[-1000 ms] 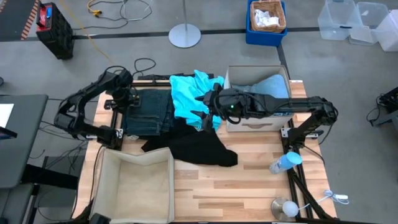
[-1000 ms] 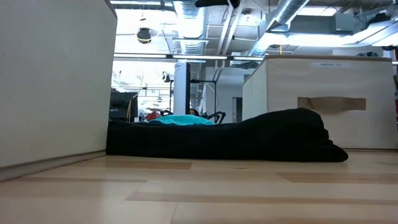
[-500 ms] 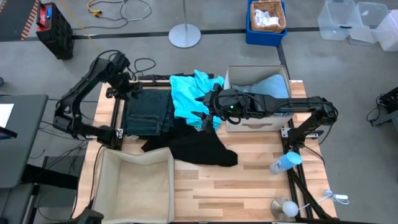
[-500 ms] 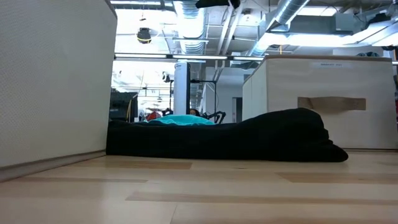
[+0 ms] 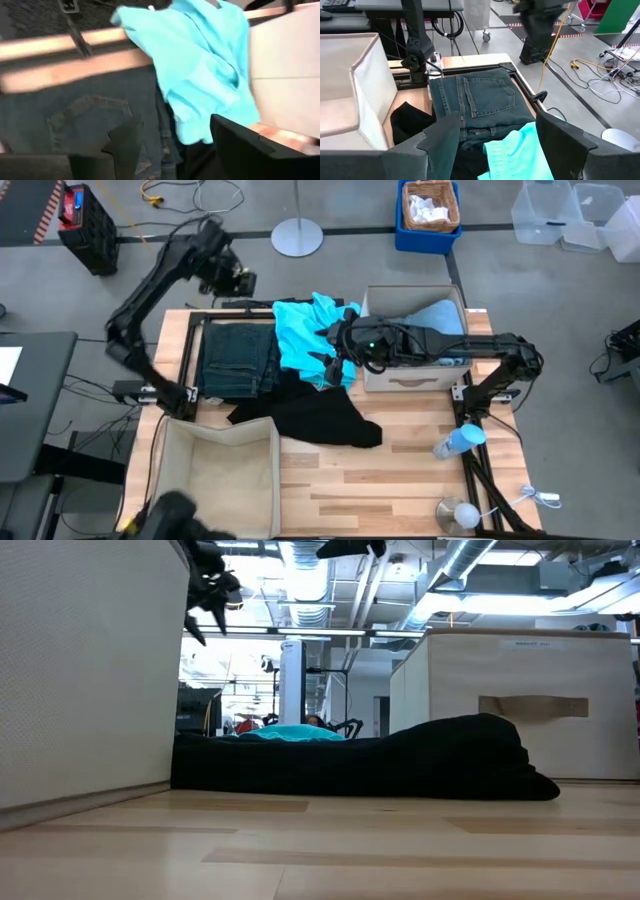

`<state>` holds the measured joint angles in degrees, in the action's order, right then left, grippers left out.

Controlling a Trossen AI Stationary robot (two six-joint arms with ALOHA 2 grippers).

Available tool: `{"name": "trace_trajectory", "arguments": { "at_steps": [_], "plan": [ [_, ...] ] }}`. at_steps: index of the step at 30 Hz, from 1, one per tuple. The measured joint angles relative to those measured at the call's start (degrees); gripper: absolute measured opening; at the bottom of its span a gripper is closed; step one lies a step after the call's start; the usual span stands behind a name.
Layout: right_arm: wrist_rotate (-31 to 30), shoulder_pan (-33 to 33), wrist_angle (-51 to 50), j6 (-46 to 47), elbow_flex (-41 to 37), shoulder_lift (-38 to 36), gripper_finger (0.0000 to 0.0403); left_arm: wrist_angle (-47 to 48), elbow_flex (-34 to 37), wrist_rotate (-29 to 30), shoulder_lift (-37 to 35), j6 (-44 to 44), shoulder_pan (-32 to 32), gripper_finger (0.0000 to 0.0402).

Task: Sort clothes
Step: Put the dark blue pants into the bottom laundry bin

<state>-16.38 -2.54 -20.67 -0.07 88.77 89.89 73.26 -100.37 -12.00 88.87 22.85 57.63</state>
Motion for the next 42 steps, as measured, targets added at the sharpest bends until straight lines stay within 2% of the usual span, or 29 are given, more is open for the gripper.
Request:
{"name": "trace_trajectory", "arguments": {
  "at_steps": [7, 10, 15, 26, 34, 42],
  "plan": [
    [0.07, -0.28, 0.0, -0.58, 0.0, 0.0, 0.0276, 14.1, -24.17, 6.19, 19.67, -8.53, 0.49, 0.0226],
    [0.07, -0.11, 0.0, -0.61, 0.0, 0.0, 0.0276, 16.52, -29.69, 9.45, 26.04, -11.05, 0.71, 0.0226],
    [0.09, 0.29, 0.0, -0.57, 0.0, 0.0, 0.0276, 16.6, -28.99, 8.8, 29.25, -13.54, 0.97, 0.0226],
    [0.09, 1.16, -0.07, -0.42, 0.0, 0.0, 0.0276, 16.85, -15.1, 8.19, 30.54, -27.77, -1.1, 0.0226],
    [0.09, 0.89, -0.07, -0.43, 0.0, 0.0, 0.0276, 16.76, -15.29, 7.33, 30.35, -32.89, -1.01, 0.0226],
    [0.08, 0.92, -0.07, -0.42, -0.01, 0.0, 0.0276, 16.73, -17.47, 7.75, 29.53, -29.15, -0.78, 0.0226]
  ]
}}
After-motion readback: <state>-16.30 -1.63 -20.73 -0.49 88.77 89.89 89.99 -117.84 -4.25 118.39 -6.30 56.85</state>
